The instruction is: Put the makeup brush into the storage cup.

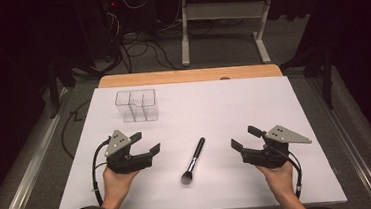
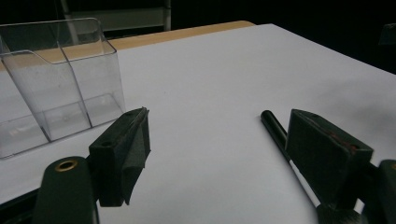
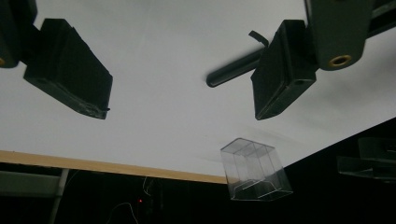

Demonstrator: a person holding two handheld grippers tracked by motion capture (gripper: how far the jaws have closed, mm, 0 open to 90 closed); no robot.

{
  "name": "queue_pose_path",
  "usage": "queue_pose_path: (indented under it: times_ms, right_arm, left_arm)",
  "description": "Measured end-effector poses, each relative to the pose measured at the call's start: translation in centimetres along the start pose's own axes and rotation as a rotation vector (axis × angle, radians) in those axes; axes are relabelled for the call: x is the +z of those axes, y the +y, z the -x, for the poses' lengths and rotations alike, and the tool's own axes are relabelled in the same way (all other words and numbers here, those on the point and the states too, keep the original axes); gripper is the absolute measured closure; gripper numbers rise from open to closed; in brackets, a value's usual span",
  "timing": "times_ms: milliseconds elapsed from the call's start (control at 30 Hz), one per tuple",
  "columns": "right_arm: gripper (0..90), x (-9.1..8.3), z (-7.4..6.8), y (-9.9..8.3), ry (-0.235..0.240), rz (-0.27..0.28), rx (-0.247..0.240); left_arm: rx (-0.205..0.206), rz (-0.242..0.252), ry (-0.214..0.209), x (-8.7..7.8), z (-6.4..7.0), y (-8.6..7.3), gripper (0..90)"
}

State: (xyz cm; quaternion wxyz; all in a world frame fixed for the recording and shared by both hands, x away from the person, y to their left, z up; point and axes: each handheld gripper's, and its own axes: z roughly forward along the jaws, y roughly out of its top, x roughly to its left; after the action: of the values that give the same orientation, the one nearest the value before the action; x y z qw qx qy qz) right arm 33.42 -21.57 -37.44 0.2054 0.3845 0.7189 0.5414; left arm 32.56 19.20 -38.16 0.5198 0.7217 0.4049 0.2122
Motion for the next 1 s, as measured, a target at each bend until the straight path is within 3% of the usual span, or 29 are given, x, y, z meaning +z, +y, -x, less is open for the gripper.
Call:
queue_pose_path:
  times_ms: [1000]
  right_arm:
    - [21.4,2.8,-1.9,1.7,0.055,-0.014,-0.035]
  left_arm:
    - [0.000,-0.005,-0.003,0.1,0.0,0.0,20.9]
